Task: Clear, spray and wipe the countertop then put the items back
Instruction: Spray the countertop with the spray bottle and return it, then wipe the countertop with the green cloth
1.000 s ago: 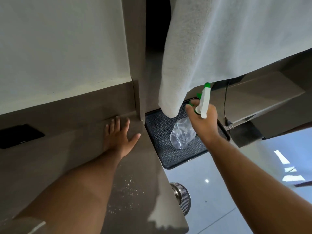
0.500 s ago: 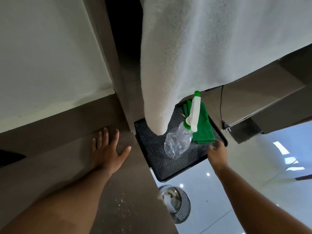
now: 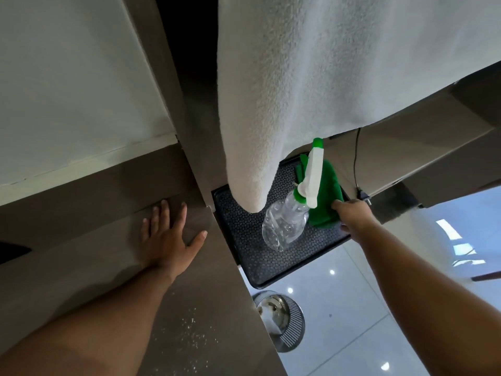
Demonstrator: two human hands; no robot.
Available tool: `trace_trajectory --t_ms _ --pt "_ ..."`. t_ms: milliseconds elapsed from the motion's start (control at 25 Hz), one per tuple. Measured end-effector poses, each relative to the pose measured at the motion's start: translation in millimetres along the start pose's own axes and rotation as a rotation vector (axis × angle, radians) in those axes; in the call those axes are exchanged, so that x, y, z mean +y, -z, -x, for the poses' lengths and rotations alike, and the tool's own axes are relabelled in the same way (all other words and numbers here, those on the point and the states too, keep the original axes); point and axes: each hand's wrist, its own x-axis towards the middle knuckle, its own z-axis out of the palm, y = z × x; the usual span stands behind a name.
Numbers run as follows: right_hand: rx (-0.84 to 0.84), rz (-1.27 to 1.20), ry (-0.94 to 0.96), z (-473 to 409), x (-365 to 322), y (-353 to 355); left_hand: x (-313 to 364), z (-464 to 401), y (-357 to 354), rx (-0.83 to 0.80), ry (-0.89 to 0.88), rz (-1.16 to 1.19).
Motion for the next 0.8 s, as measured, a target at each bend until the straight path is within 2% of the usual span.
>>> trace_trajectory --t_ms 80,200,320,440,600,720,800 --pt "0.005 -0.232 0.028 40.9 -4.0 13.5 0.4 0.3 2.7 -0.004 -0.004 0.008" --pt "0.018 -0.423 0.021 111.5 6.4 42.8 0.4 1.9 6.6 -0.024 -0.001 0.01" --pt "-0.088 -0.407 0.006 183.0 15.6 58.0 1.6 2.6 9.7 -0.039 0.002 0.044" --pt "-0.254 -0.377 0.057 247.5 12.9 44.4 1.7 3.2 10.3 -0.044 -0.005 0.071" --pt "-0.444 -0.54 0.129 300.7 16.4 7.4 0.0 4.6 6.9 -0.035 -0.01 0.072" --pt "-0.477 -0.558 0.058 309.5 43.3 -29.7 0.2 -0.6 5.0 -0.039 -0.01 0.068" --pt "-0.433 -0.406 0.008 305.8 70.8 -54.3 -1.1 -1.7 3.2 -0.037 -0.013 0.055"
